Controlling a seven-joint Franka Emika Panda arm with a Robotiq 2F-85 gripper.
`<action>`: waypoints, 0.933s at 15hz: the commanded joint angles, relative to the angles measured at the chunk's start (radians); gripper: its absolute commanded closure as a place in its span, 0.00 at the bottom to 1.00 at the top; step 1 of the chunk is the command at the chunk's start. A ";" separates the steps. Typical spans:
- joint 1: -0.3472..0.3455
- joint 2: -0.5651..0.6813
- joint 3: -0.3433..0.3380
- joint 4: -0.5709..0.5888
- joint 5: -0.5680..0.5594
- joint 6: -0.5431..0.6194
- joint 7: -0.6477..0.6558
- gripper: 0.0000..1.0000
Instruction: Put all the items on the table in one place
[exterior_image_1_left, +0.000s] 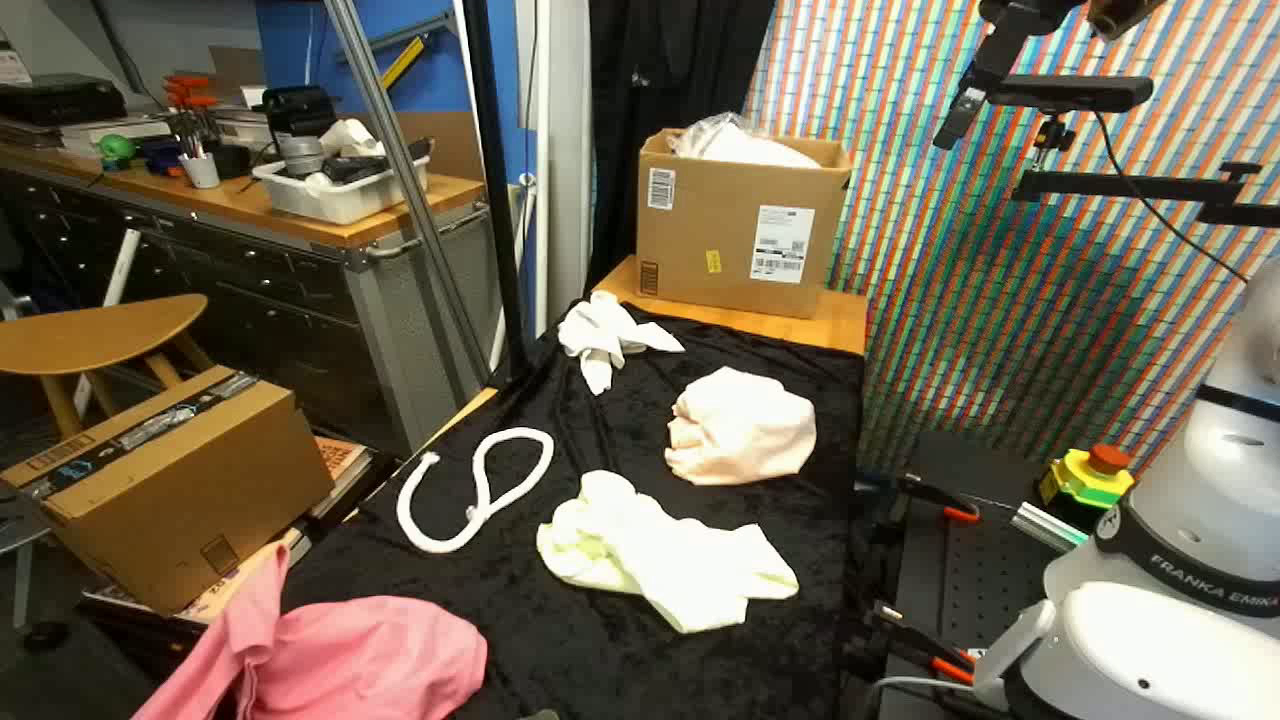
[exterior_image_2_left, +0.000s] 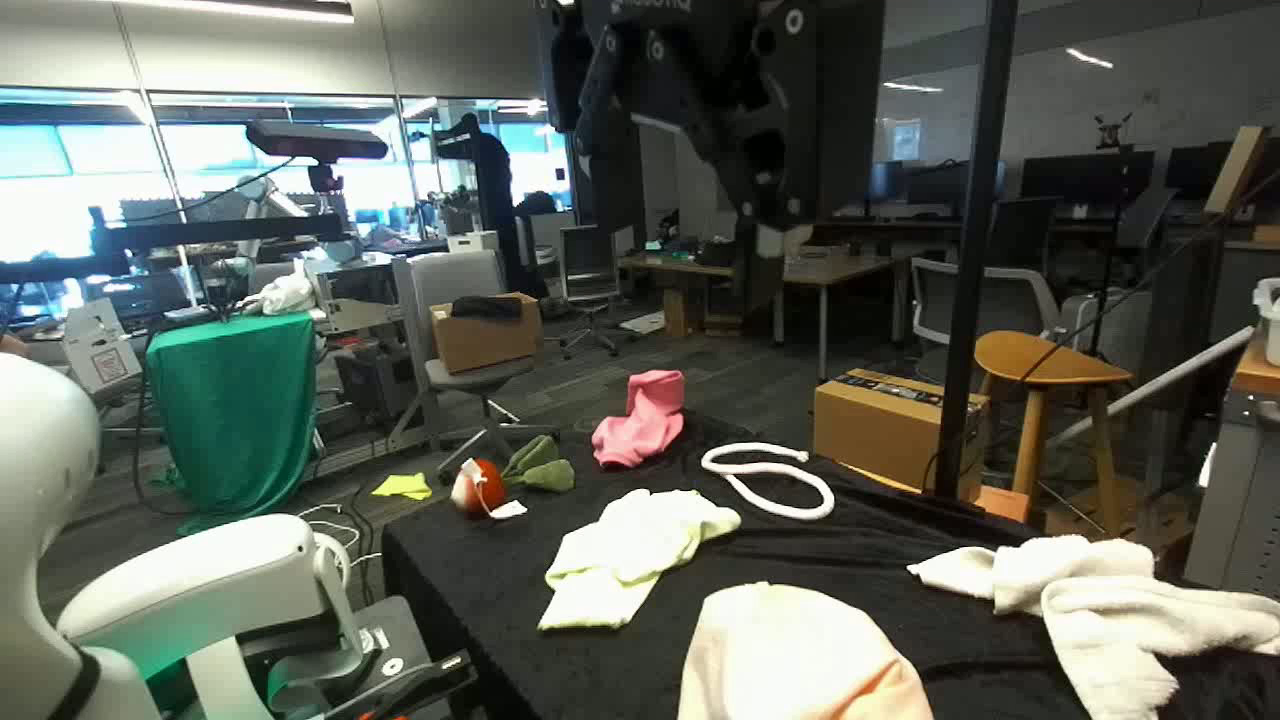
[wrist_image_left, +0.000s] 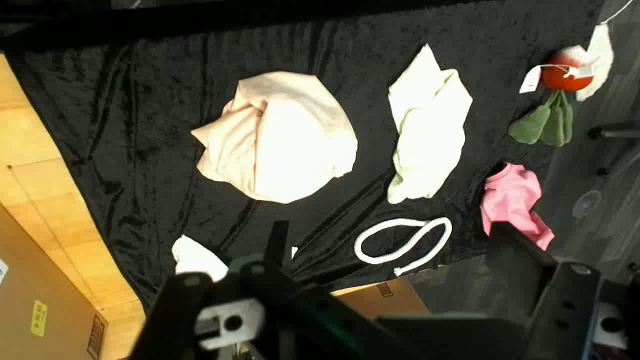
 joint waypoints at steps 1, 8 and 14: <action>-0.025 0.010 0.016 0.006 0.017 -0.002 -0.016 0.00; 0.003 0.024 0.085 -0.010 0.021 0.013 -0.001 0.00; 0.113 0.085 0.274 -0.032 0.052 0.090 0.040 0.00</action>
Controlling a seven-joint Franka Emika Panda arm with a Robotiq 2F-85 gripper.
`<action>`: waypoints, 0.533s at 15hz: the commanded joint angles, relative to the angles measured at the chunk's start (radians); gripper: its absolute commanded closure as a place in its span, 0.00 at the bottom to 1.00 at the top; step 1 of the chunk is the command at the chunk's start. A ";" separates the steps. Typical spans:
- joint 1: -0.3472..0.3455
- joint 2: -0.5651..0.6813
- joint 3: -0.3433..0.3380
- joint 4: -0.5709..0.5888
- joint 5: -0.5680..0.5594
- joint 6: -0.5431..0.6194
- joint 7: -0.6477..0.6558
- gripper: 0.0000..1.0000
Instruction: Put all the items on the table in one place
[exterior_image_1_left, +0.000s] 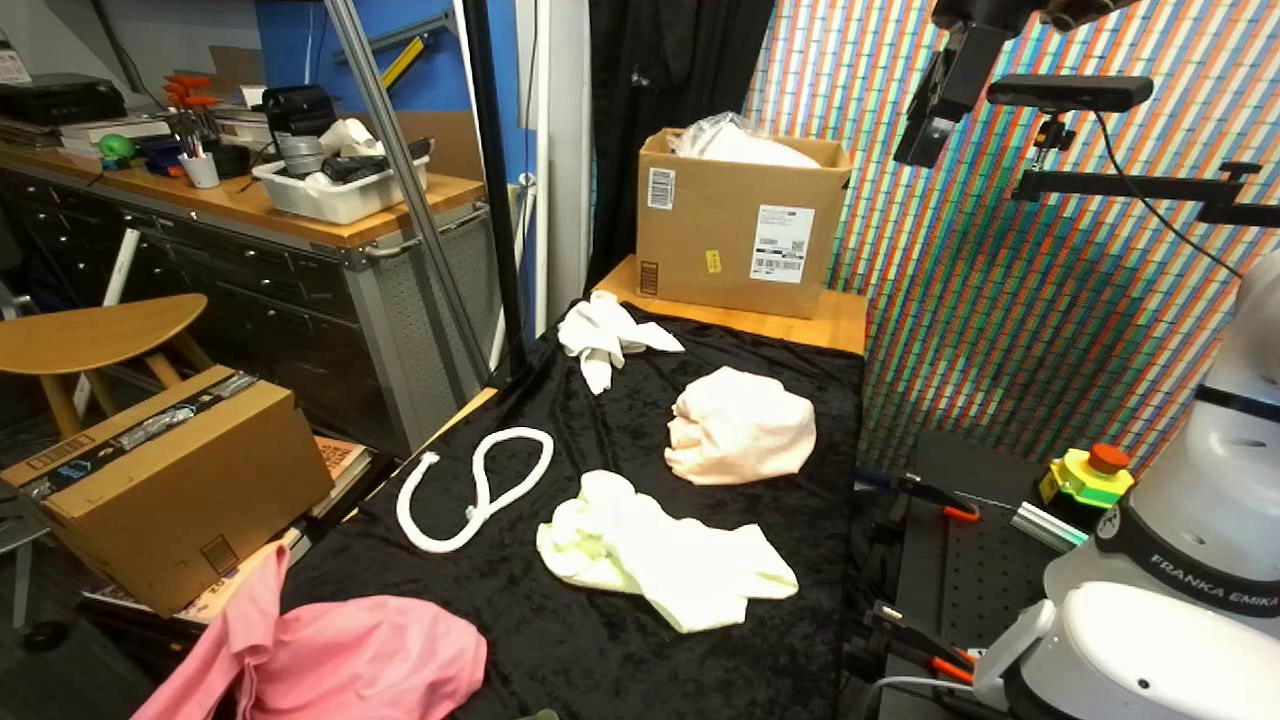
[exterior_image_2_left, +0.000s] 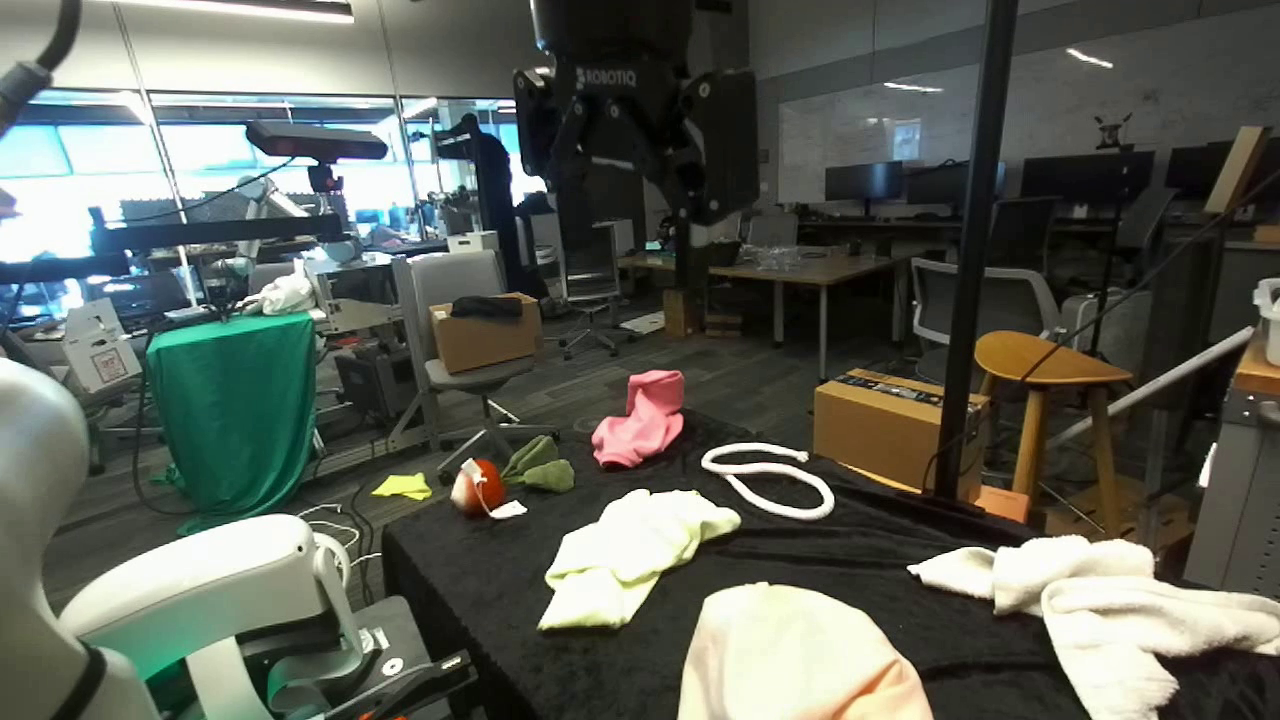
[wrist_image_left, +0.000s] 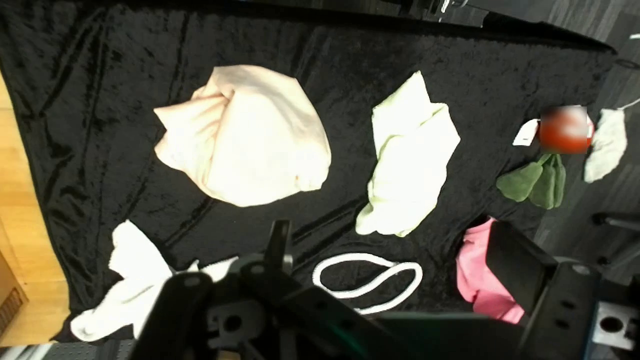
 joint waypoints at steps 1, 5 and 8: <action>0.070 0.068 0.110 0.010 0.044 0.075 0.040 0.00; 0.145 0.196 0.212 0.048 0.082 0.151 0.085 0.00; 0.181 0.280 0.255 0.080 0.089 0.187 0.075 0.00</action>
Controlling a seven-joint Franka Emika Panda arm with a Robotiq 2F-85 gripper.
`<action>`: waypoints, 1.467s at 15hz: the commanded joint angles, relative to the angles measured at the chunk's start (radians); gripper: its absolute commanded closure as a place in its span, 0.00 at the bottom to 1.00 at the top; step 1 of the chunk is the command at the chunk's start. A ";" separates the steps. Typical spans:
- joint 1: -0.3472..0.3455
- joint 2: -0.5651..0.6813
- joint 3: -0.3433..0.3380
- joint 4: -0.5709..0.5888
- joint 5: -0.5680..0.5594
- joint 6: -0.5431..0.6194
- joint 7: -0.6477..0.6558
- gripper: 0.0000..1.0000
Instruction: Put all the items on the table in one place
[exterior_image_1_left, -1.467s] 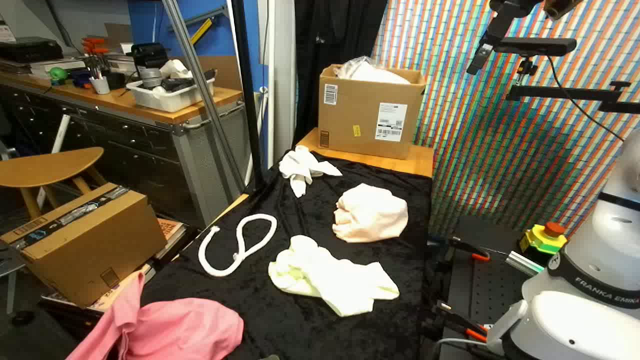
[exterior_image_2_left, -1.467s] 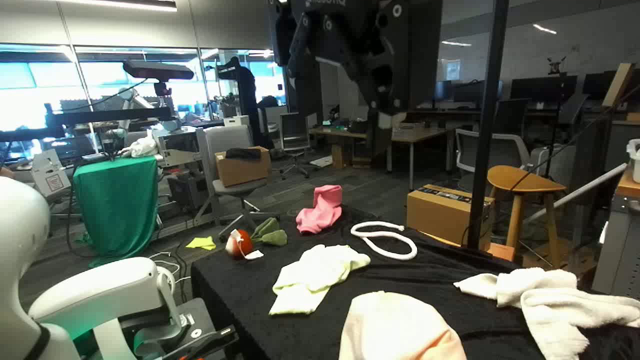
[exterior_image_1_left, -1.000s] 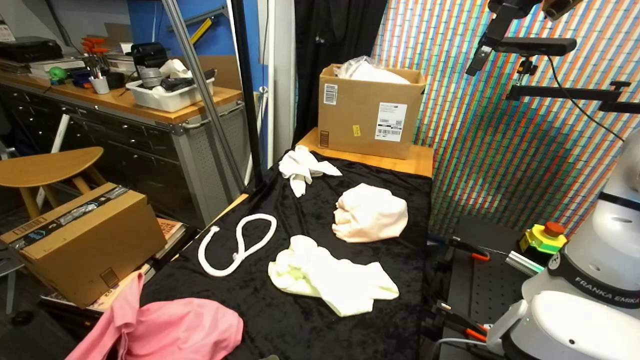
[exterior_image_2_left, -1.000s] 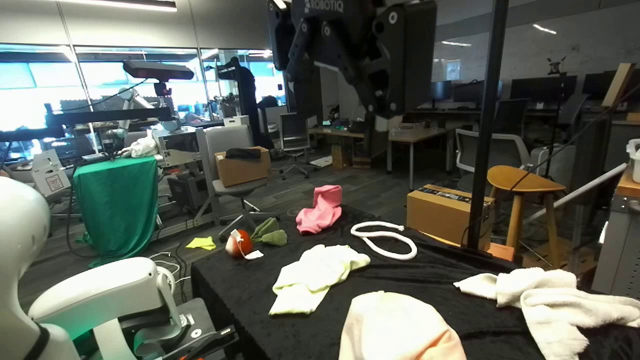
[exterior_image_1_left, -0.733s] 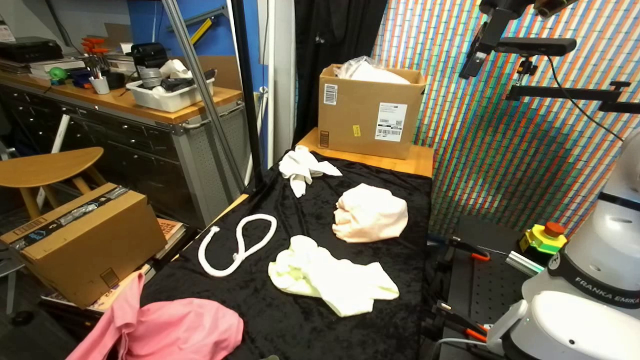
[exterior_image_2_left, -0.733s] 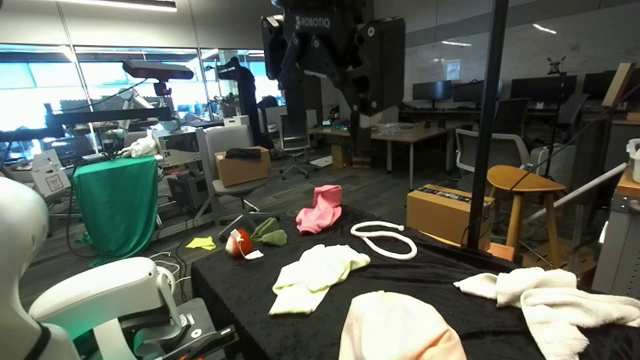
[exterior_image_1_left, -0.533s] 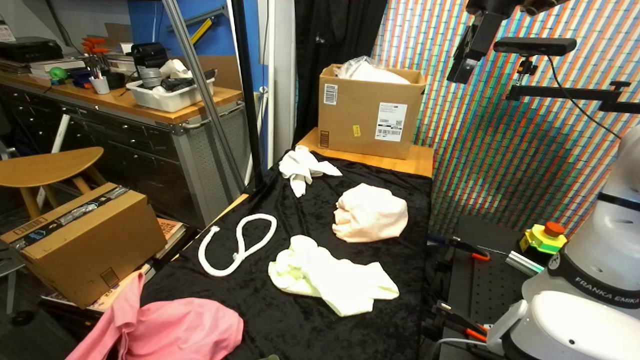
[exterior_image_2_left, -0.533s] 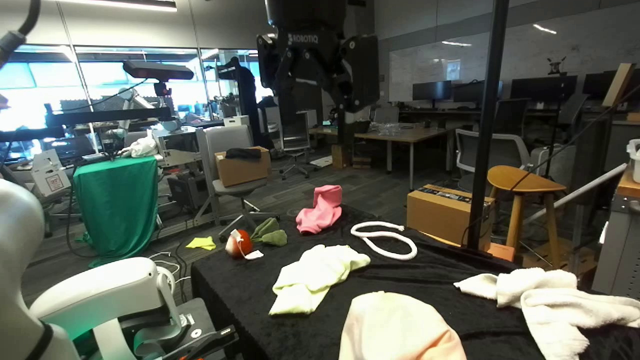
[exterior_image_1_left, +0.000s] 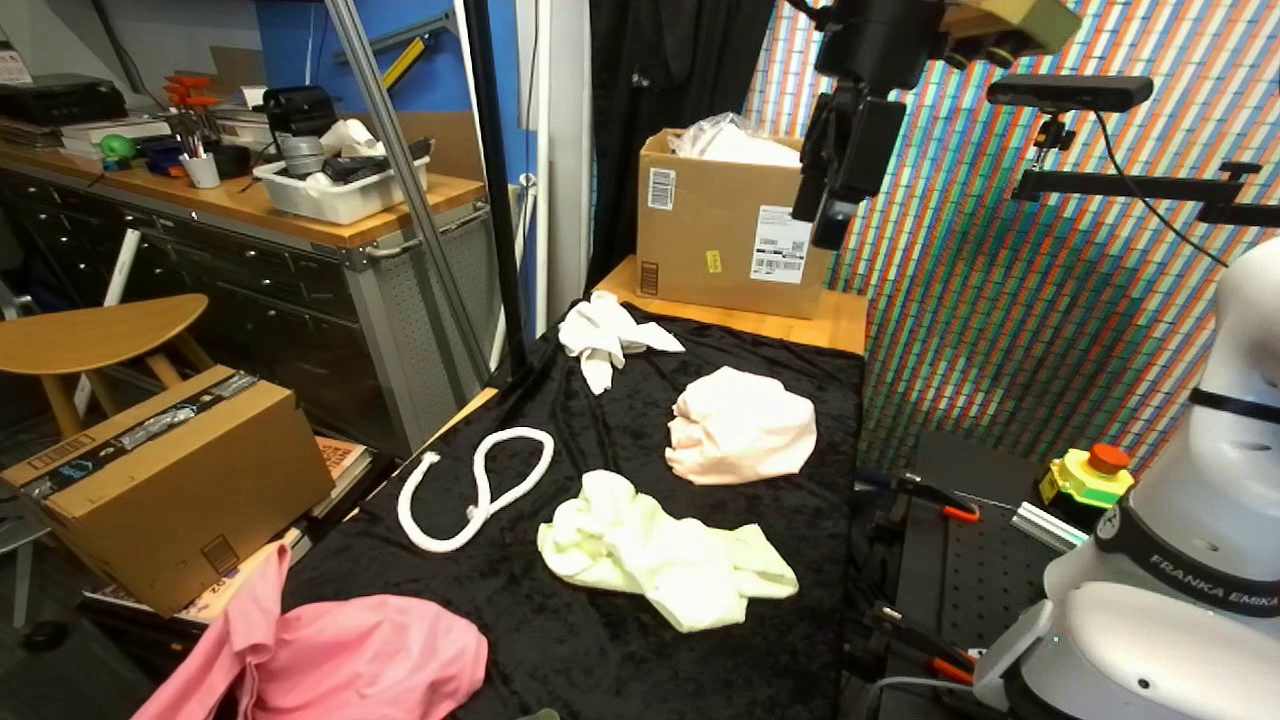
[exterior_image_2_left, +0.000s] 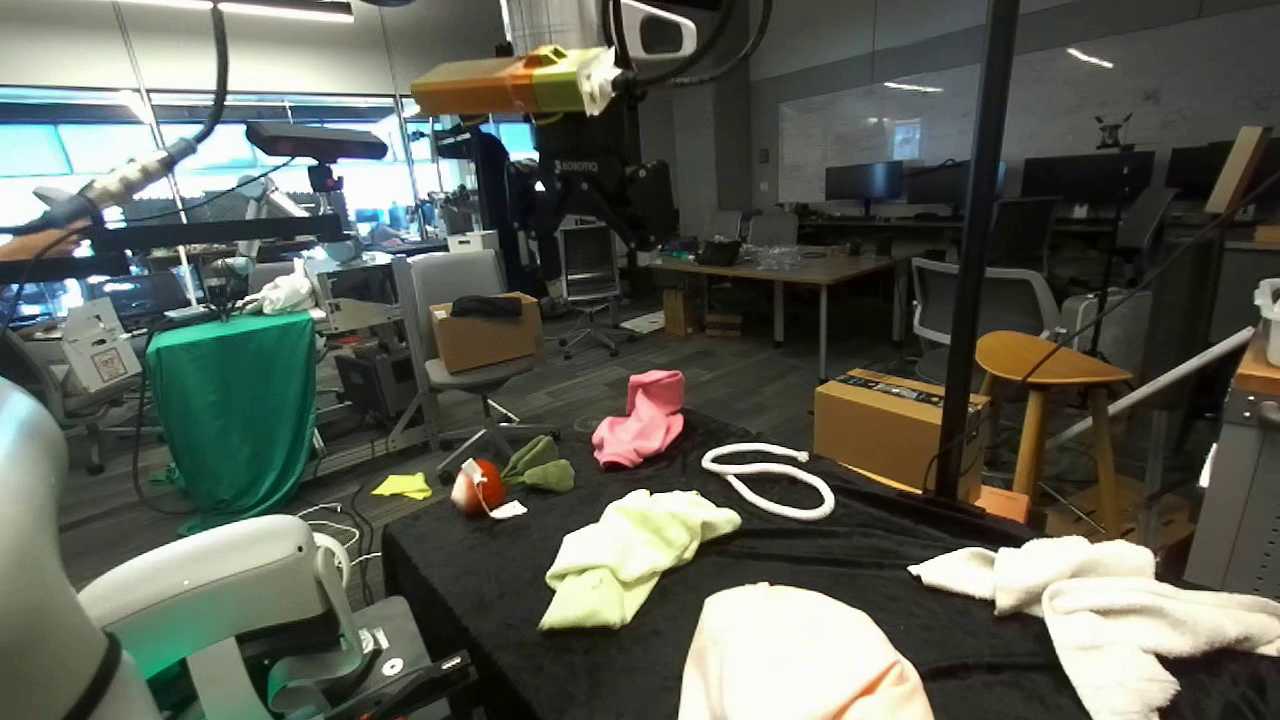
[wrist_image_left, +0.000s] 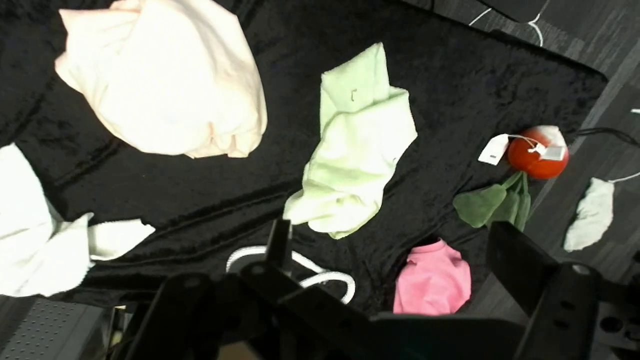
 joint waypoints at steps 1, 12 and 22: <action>0.037 0.122 0.034 0.080 0.026 0.027 -0.013 0.00; 0.115 0.465 0.171 0.223 0.142 0.256 0.013 0.00; 0.143 0.766 0.317 0.340 -0.013 0.532 0.133 0.00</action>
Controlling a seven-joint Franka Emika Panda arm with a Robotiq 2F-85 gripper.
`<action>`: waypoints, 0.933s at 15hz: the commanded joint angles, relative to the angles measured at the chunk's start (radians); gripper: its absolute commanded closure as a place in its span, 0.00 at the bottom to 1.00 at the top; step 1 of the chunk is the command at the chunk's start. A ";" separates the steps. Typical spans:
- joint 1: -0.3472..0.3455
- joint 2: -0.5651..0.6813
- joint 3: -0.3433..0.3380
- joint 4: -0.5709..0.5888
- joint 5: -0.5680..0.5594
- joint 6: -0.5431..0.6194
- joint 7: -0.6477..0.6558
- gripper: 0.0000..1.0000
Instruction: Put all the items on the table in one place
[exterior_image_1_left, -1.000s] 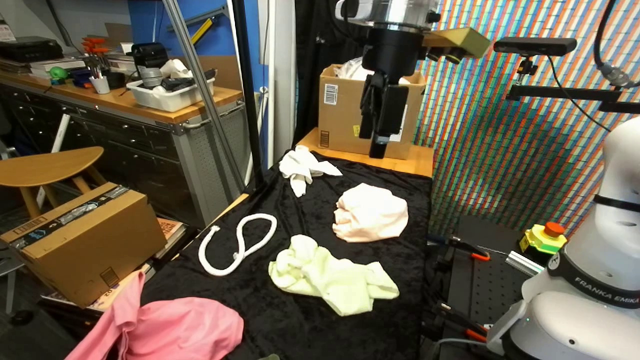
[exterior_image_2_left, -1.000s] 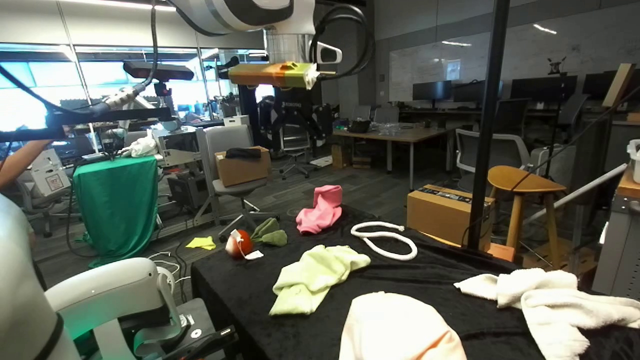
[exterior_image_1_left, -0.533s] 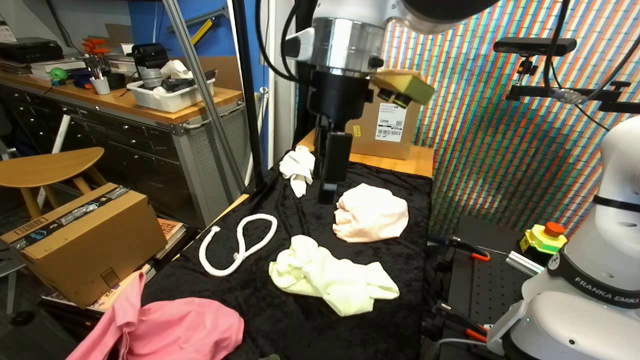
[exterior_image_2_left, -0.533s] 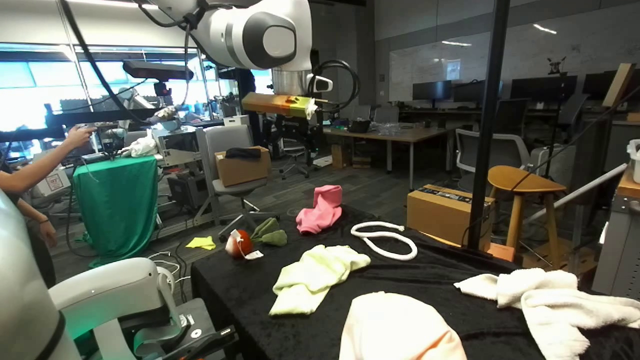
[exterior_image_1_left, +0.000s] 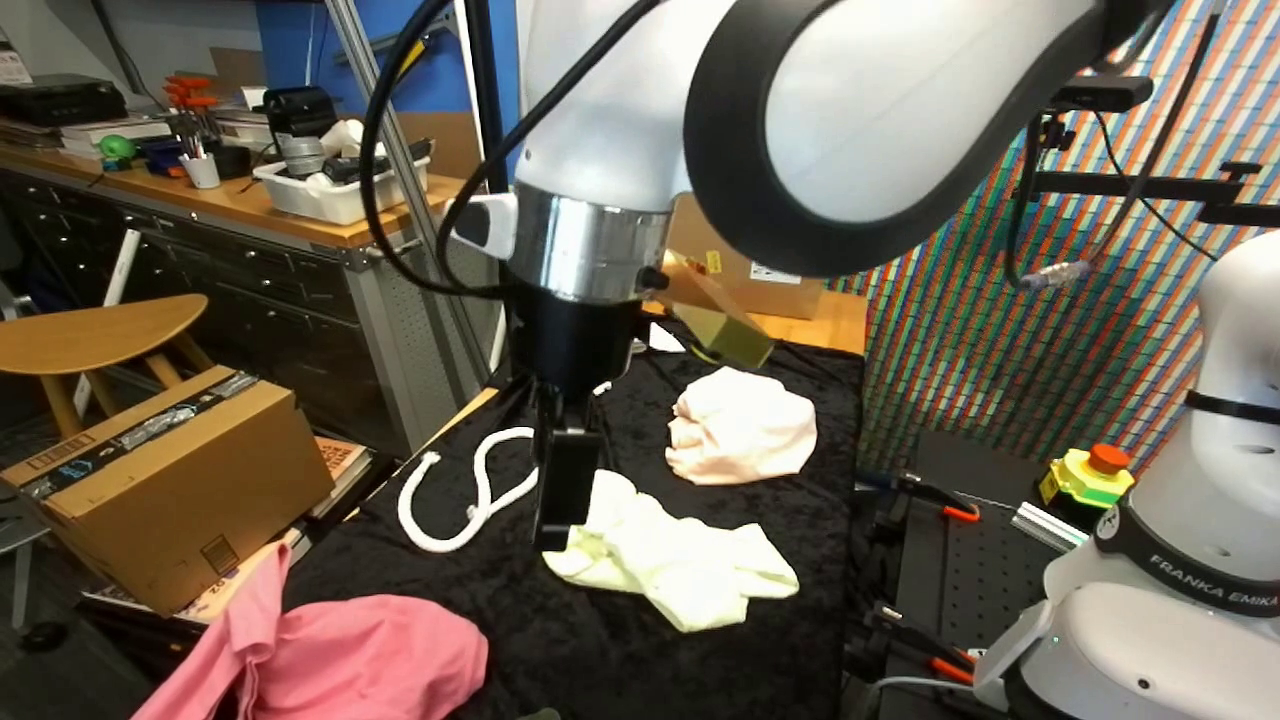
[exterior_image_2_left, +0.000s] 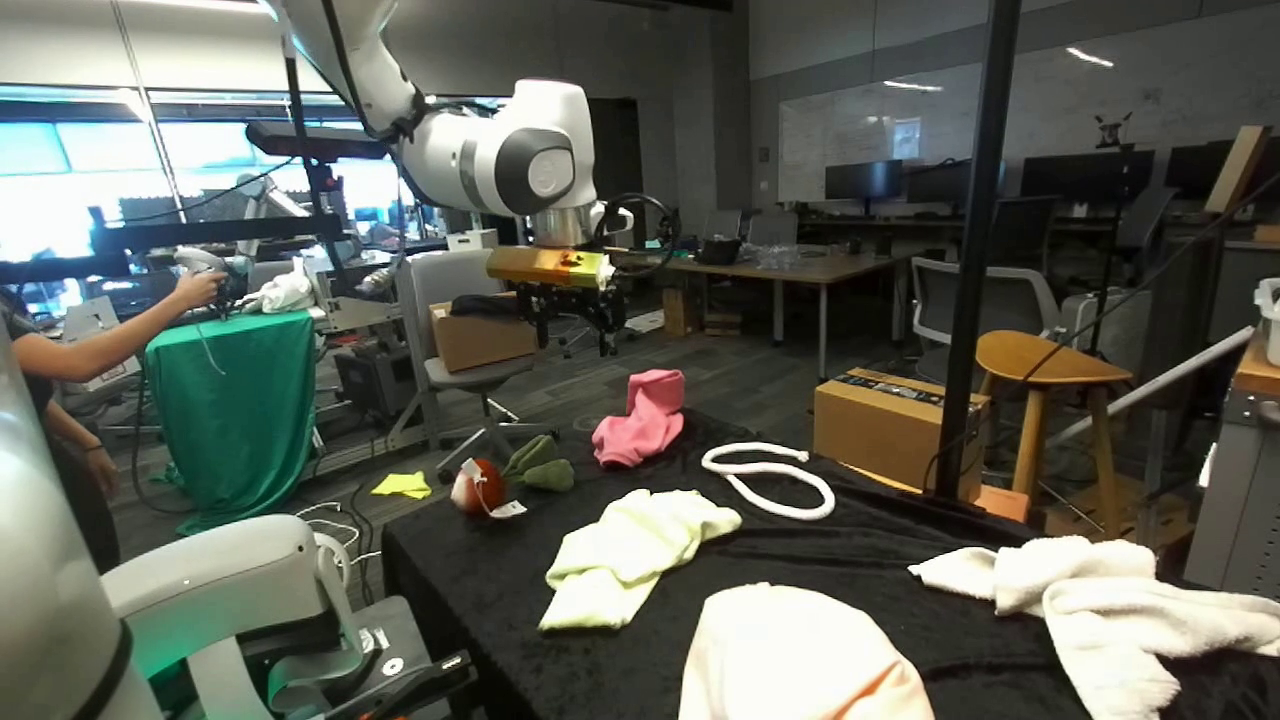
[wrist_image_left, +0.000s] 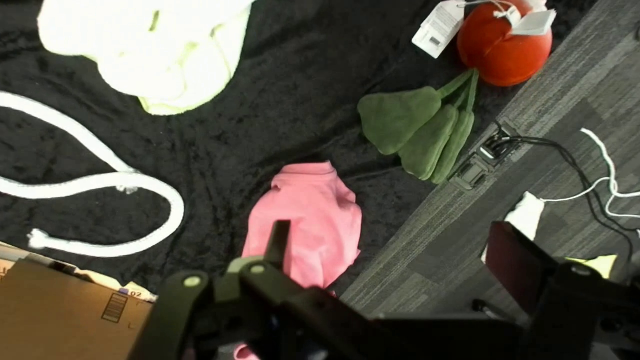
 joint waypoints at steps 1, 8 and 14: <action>0.013 0.136 0.020 0.112 -0.109 0.037 0.087 0.00; 0.069 0.349 0.002 0.345 -0.292 0.013 0.222 0.00; 0.103 0.498 -0.012 0.508 -0.301 0.050 0.235 0.00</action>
